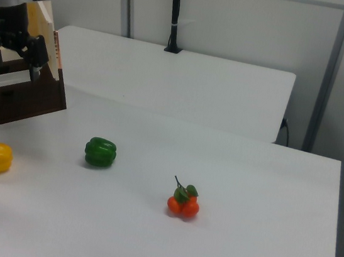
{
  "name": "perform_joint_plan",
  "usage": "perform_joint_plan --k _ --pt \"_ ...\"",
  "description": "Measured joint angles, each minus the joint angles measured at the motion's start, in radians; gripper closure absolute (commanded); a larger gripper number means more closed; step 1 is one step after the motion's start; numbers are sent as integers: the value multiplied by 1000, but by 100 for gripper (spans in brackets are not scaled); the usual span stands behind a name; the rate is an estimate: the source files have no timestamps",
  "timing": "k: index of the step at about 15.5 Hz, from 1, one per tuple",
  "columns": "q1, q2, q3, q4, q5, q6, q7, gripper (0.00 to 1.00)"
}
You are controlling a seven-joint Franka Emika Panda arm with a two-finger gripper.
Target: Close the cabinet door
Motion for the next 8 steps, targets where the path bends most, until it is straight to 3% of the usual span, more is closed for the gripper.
perform_joint_plan --k 6,8 --pt "0 -1 0 0 0 0 0 0" --pt "0 -1 0 0 0 0 0 9"
